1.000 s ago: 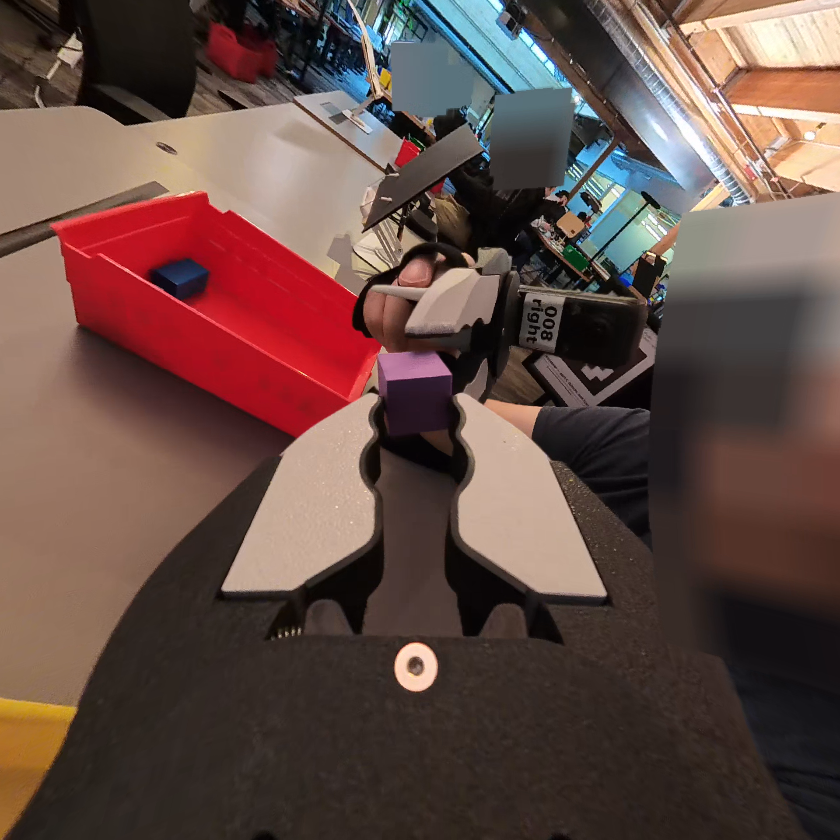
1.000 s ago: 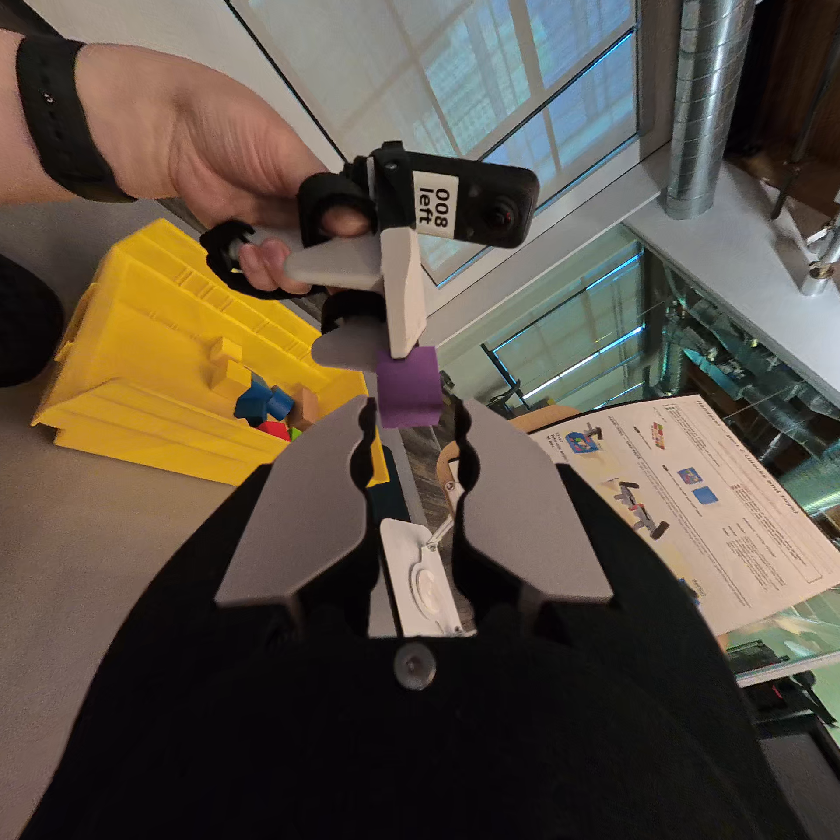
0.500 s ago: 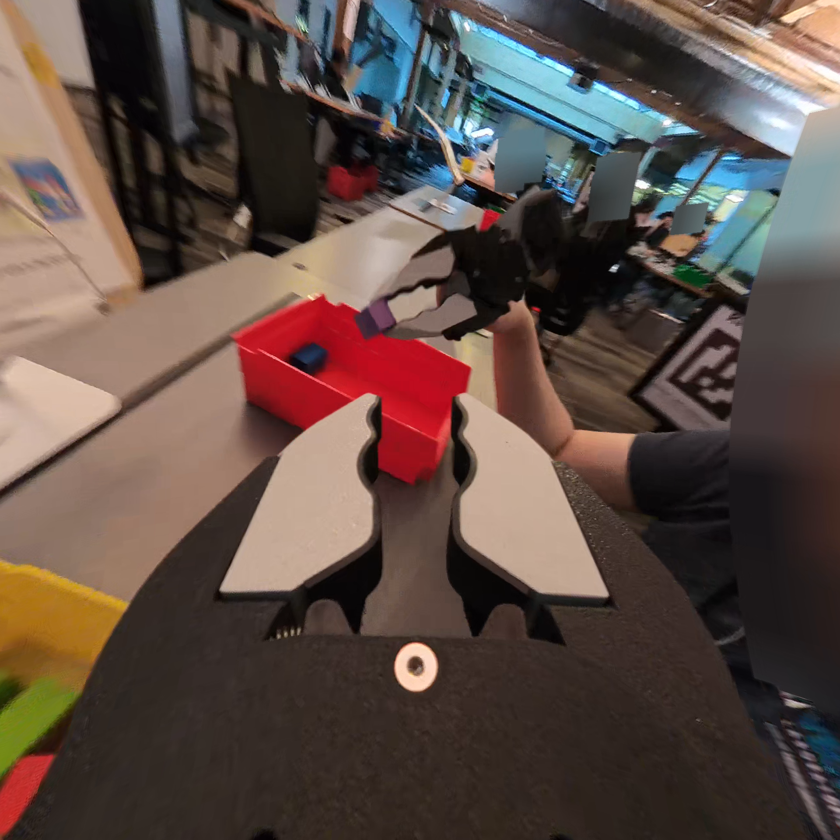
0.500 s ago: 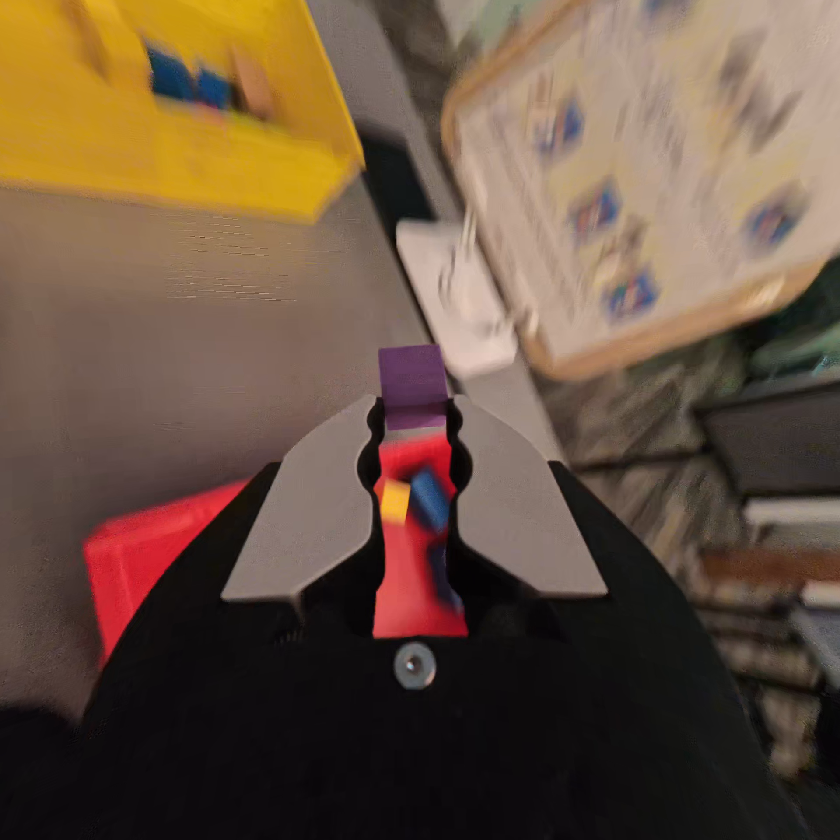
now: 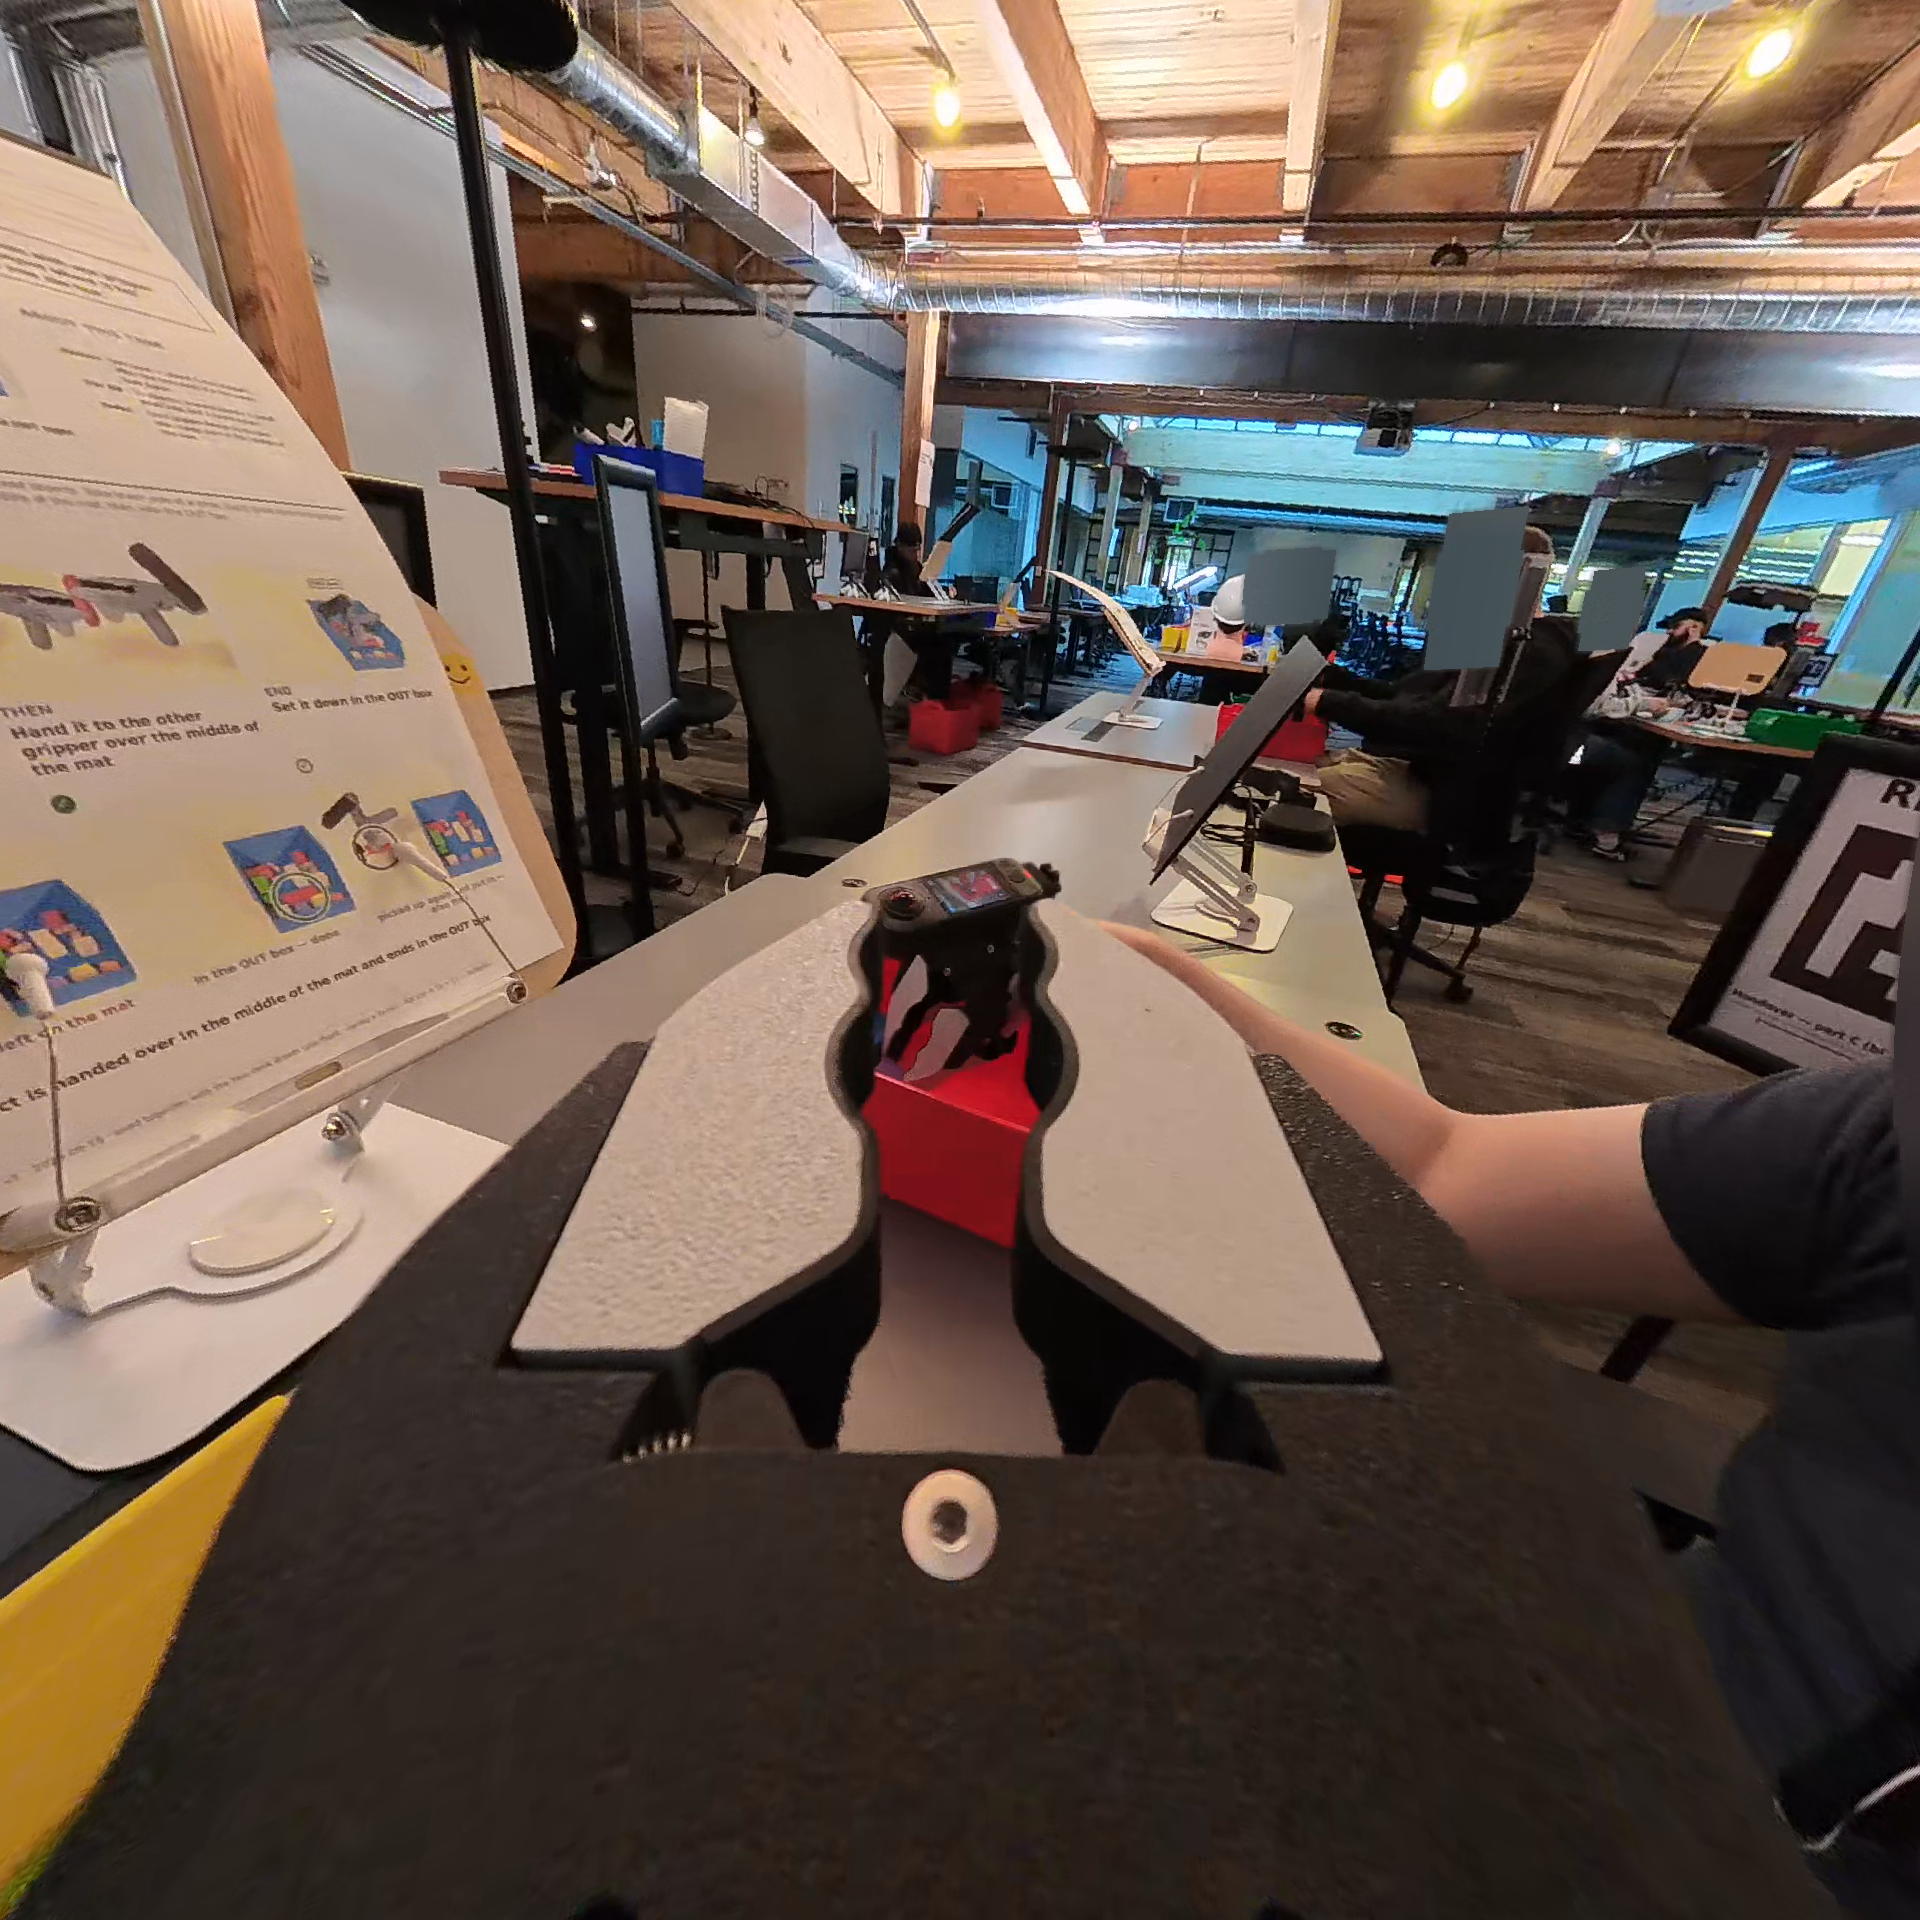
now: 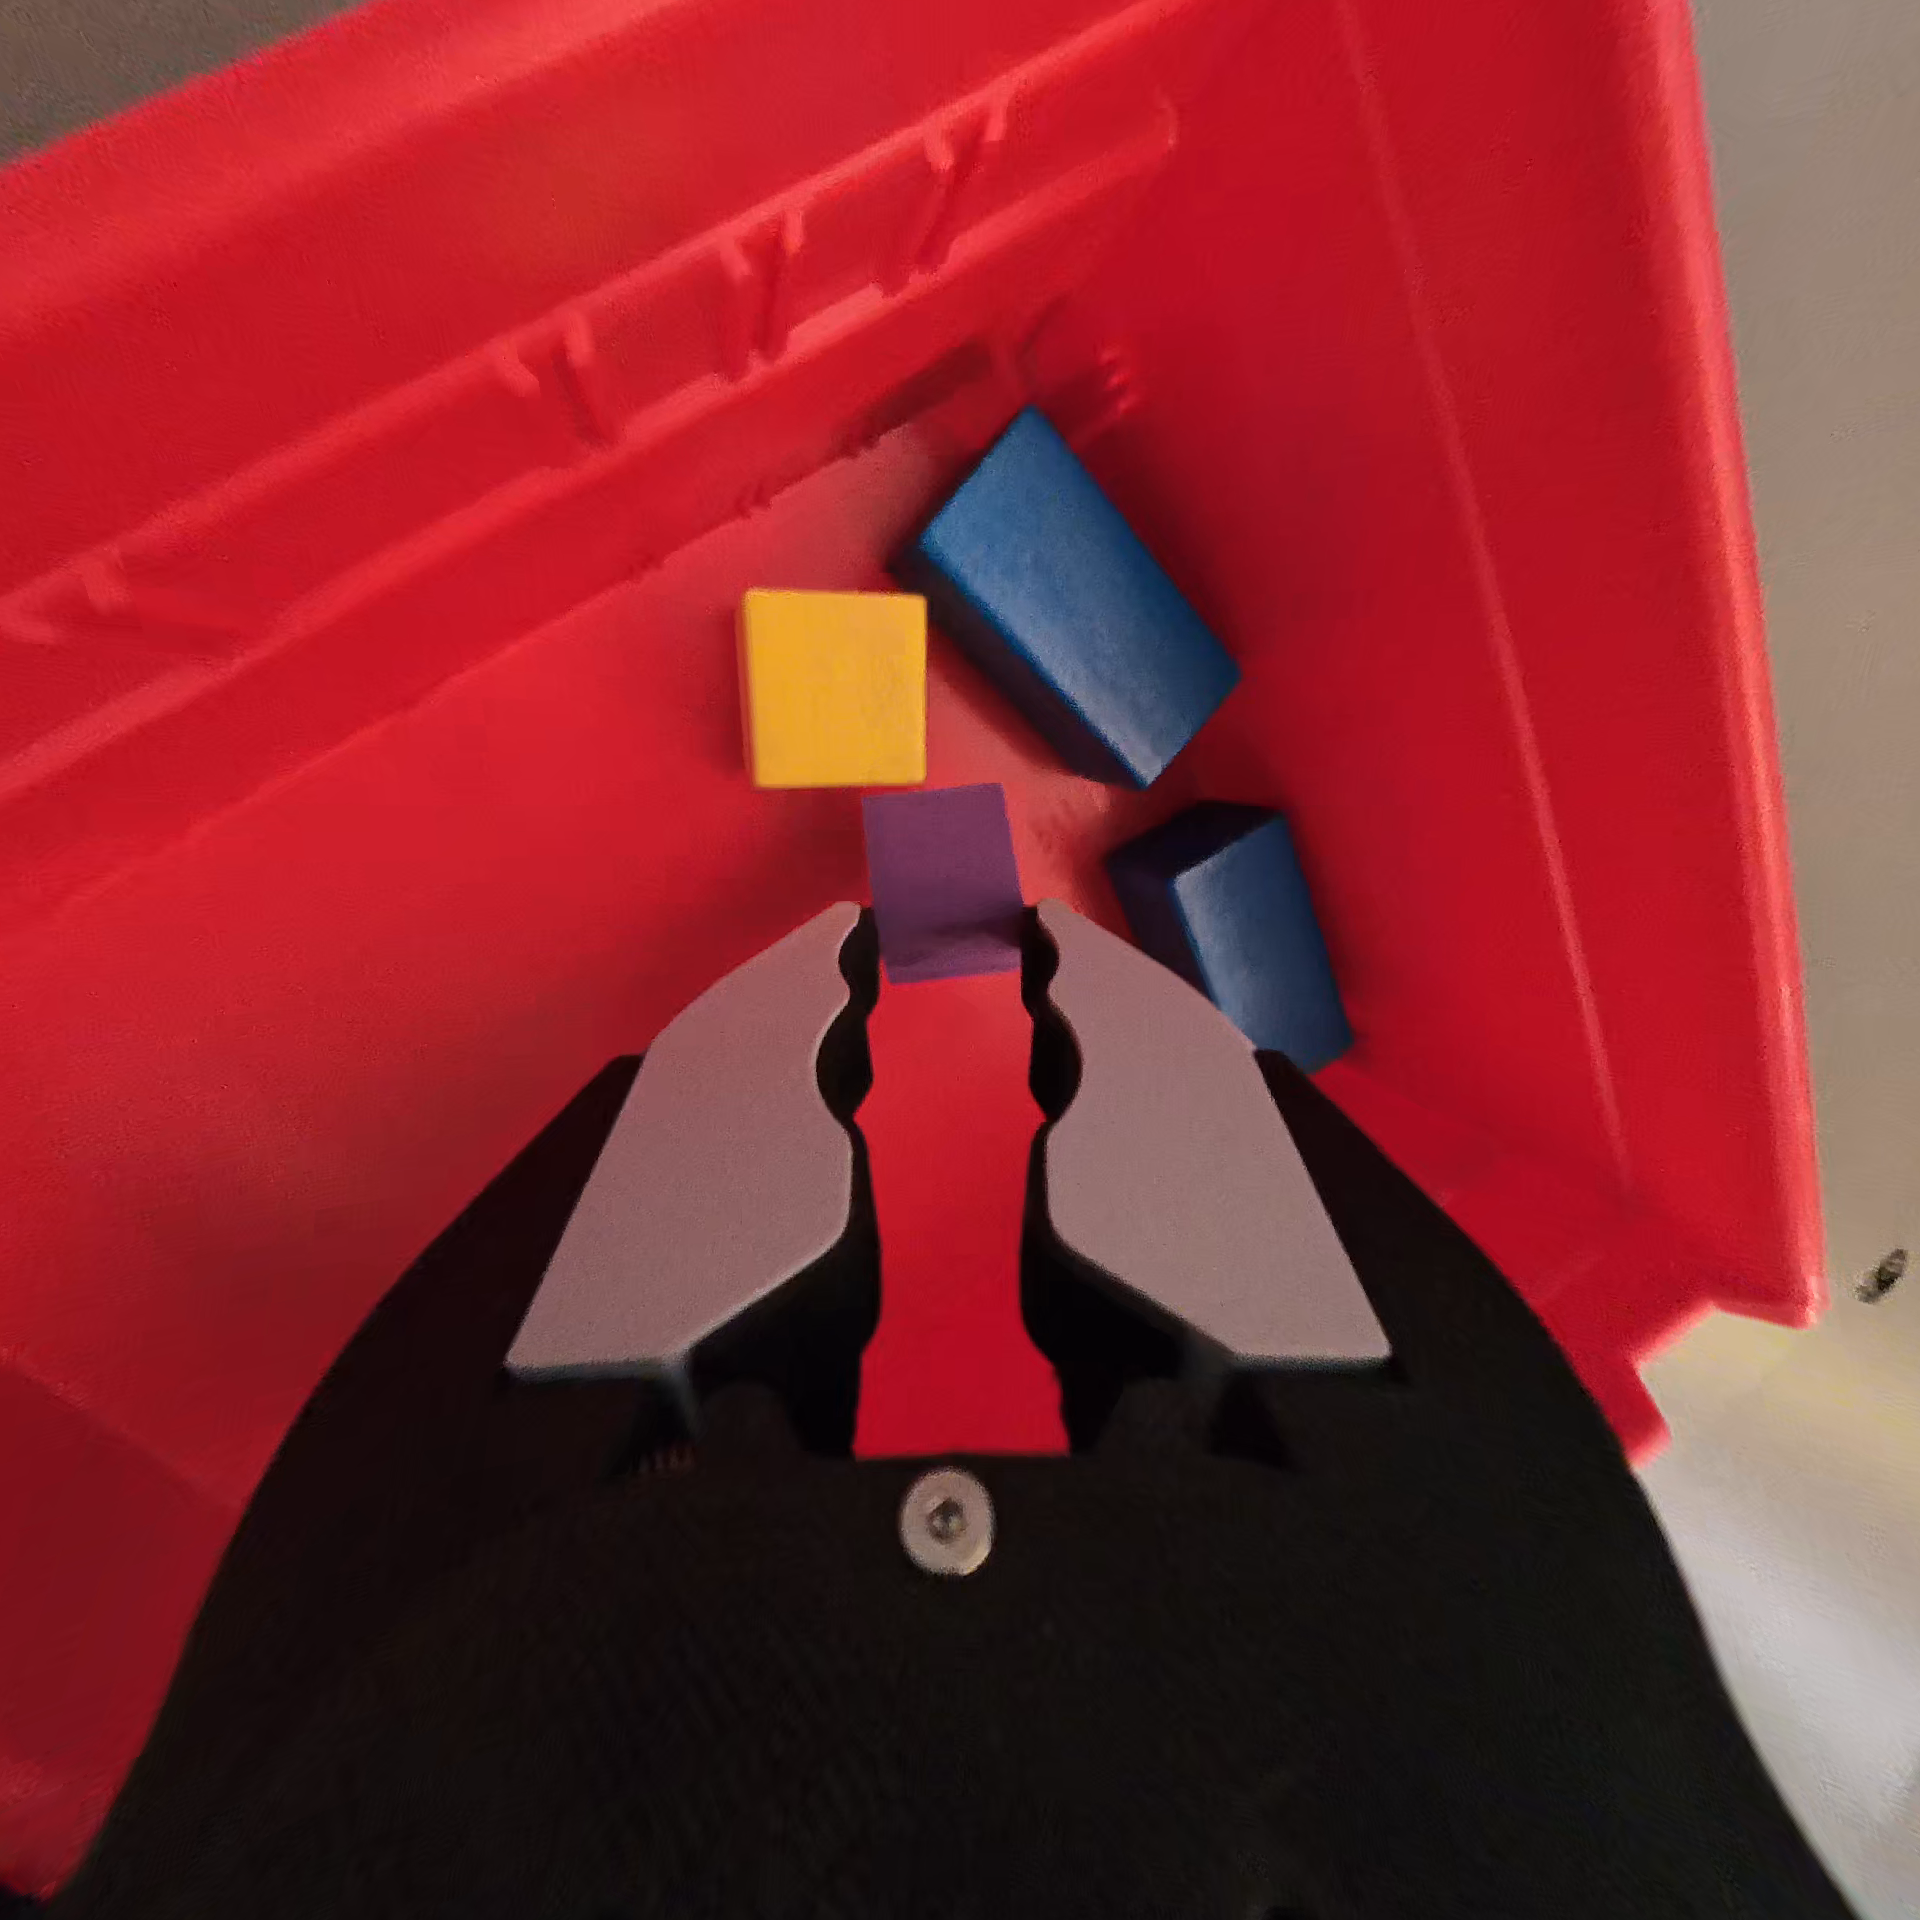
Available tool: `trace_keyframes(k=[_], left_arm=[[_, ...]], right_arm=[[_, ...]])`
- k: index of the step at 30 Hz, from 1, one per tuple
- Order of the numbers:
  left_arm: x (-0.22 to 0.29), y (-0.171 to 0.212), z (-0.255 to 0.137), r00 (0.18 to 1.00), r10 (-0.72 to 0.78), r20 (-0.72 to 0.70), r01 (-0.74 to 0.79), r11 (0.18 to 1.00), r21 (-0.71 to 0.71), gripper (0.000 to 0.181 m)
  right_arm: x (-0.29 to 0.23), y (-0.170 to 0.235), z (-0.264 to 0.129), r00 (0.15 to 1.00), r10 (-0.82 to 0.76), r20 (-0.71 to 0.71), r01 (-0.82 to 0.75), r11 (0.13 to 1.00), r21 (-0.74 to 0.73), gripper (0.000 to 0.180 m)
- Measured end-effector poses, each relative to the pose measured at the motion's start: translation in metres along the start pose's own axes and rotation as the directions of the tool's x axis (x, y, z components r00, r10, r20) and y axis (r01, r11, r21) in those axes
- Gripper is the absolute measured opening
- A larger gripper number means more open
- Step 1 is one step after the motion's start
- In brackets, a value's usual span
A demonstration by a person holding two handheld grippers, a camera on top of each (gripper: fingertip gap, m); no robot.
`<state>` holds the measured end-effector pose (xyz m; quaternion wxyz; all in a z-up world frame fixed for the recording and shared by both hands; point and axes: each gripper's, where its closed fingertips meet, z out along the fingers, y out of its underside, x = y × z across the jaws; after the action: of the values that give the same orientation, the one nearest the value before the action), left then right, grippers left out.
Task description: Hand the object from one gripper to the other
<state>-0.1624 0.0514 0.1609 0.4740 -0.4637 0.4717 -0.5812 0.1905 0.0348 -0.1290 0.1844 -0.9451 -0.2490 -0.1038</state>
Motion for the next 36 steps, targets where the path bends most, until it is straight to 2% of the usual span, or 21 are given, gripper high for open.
trace_keyframes(k=[8, 14, 21, 25, 29, 33, 36], left_arm=[[0.003, 0.009, 0.007, 1.000, 0.006, -0.013, -0.007, 0.998, -0.055, 0.024], [0.000, 0.015, 0.007, 1.000, 0.013, -0.001, -0.013, 0.995, -0.101, 0.024], [-0.033, 0.031, -0.011, 0.985, -0.055, 0.166, 0.088, 0.976, -0.200, 0.024], [-0.060, 0.061, -0.032, 0.944, -0.075, 0.320, 0.194, 0.915, -0.355, 0.024], [-0.087, 0.081, -0.055, 0.890, -0.033, 0.455, 0.253, 0.867, -0.430, 0.024], [-0.123, 0.118, -0.091, 0.772, 0.132, 0.622, 0.347, 0.733, -0.586, 0.024], [-0.127, 0.146, -0.095, 0.762, 0.120, 0.637, 0.434, 0.636, -0.638, 0.024]], right_arm=[[0.002, -0.004, 0.016, 0.993, 0.093, 0.067, -0.098, 0.993, 0.071, 0.027], [0.001, 0.003, 0.017, 0.983, 0.151, 0.105, -0.157, 0.986, 0.052, 0.027], [-0.001, 0.013, 0.020, 0.978, 0.169, 0.123, -0.171, 0.985, 0.009, 0.028], [-0.002, 0.014, 0.022, 0.973, 0.184, 0.140, -0.185, 0.983, -0.005, 0.037], [0.001, 0.008, 0.011, 0.975, 0.183, 0.129, -0.189, 0.981, 0.034, 0.043], [0.011, 0.006, -0.010, 0.982, 0.181, 0.058, -0.185, 0.981, 0.067, 0.048], [0.018, 0.007, -0.026, 0.983, 0.182, 0.011, -0.182, 0.980, 0.086, 0.049]])
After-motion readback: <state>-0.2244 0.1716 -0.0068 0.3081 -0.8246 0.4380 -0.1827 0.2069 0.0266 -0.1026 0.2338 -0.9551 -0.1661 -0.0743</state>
